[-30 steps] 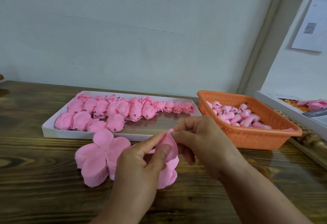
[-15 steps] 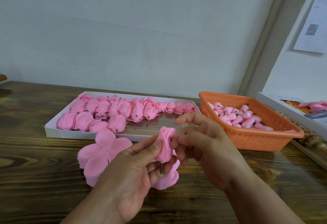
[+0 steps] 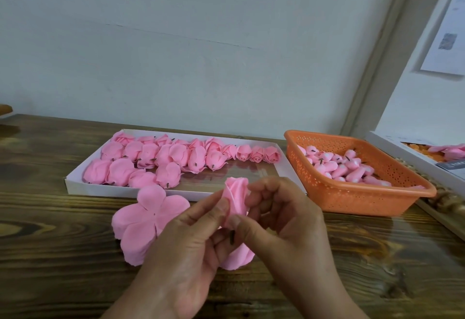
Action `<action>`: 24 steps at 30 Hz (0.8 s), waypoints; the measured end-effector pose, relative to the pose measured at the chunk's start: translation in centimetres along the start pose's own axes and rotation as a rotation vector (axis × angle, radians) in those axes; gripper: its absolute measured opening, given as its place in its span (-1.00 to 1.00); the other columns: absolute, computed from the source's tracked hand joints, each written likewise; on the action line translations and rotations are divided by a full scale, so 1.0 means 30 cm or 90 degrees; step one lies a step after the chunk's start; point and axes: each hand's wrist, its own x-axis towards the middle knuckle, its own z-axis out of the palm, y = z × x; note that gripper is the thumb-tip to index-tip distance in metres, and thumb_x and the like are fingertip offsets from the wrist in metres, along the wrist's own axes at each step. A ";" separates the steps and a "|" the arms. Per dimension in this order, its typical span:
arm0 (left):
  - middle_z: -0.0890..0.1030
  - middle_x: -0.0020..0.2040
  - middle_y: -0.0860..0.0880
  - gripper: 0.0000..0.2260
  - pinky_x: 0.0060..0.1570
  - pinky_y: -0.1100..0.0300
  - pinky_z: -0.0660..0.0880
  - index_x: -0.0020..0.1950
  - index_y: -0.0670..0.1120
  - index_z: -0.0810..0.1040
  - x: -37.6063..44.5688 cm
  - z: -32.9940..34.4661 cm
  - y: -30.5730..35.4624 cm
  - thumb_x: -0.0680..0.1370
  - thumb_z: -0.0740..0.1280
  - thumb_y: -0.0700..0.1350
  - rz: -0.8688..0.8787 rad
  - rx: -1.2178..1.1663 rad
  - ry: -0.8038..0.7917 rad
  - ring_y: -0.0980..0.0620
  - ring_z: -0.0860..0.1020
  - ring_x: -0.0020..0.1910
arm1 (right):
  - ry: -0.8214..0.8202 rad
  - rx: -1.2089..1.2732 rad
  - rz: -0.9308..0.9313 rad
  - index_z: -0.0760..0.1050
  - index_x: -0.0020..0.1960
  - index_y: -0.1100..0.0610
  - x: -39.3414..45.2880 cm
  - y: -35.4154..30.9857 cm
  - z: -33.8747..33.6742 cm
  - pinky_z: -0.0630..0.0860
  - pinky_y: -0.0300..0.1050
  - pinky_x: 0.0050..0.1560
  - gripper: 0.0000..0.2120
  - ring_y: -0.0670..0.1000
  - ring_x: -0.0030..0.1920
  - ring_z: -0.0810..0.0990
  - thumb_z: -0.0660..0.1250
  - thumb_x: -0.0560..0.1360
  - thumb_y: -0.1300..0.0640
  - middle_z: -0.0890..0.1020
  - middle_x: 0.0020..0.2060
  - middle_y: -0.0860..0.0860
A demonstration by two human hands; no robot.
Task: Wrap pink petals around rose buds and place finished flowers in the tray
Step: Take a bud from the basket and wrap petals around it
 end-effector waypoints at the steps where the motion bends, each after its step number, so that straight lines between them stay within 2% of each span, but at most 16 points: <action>1: 0.68 -0.05 -0.29 -0.77 -0.35 0.15 0.62 -0.06 -0.26 0.69 -0.001 0.003 -0.001 0.35 0.35 -0.23 0.002 -0.003 -0.001 -0.16 0.69 -0.16 | 0.009 -0.008 0.000 0.53 -0.16 -0.03 0.003 -0.003 0.002 0.47 -0.30 -0.36 -0.71 -0.12 -0.35 0.53 0.49 0.18 0.19 0.59 -0.28 -0.08; 5: 0.68 -0.15 -0.26 -0.75 -0.44 0.18 0.59 -0.07 -0.27 0.69 -0.002 0.008 -0.002 0.32 0.35 -0.22 0.011 -0.026 -0.008 -0.07 0.67 -0.32 | 0.037 -0.068 -0.015 0.50 -0.22 -0.04 0.000 -0.006 0.001 0.40 -0.36 -0.39 -0.77 -0.12 -0.37 0.50 0.46 0.19 0.15 0.57 -0.29 -0.13; 12: 0.68 -0.10 -0.27 -0.73 -0.35 0.17 0.62 -0.06 -0.28 0.68 -0.006 0.002 0.002 0.31 0.36 -0.20 -0.019 -0.080 -0.033 -0.05 0.67 -0.28 | 0.046 -0.060 0.006 0.50 -0.14 -0.05 -0.001 -0.005 -0.005 0.43 -0.28 -0.39 -0.73 -0.08 -0.38 0.50 0.45 0.19 0.13 0.57 -0.32 -0.10; 16: 0.68 -0.09 -0.26 -0.74 -0.31 0.17 0.63 -0.07 -0.28 0.69 -0.006 0.000 0.003 0.32 0.36 -0.20 -0.026 -0.076 -0.030 -0.05 0.67 -0.28 | 0.025 -0.042 0.032 0.53 -0.21 0.03 0.001 -0.002 -0.014 0.43 -0.26 -0.40 -0.79 -0.09 -0.39 0.49 0.48 0.19 0.11 0.58 -0.34 -0.06; 19: 0.68 -0.07 -0.28 -0.70 -0.28 0.15 0.63 -0.06 -0.27 0.69 -0.006 0.000 0.004 0.27 0.39 -0.18 -0.018 -0.045 -0.030 -0.07 0.67 -0.26 | -0.019 -0.012 0.073 0.56 -0.24 0.09 0.016 -0.002 -0.032 0.41 -0.27 -0.38 -0.78 -0.13 -0.39 0.46 0.58 0.22 0.21 0.57 -0.38 -0.03; 24: 0.69 -0.06 -0.26 -0.74 -0.37 0.19 0.61 -0.07 -0.21 0.70 -0.012 0.003 0.005 0.30 0.35 -0.20 0.011 0.012 -0.031 -0.07 0.69 -0.23 | -0.066 -0.002 0.096 0.57 -0.26 0.15 0.033 -0.009 -0.045 0.42 -0.23 -0.38 -0.83 -0.07 -0.39 0.47 0.53 0.23 0.30 0.59 -0.38 0.11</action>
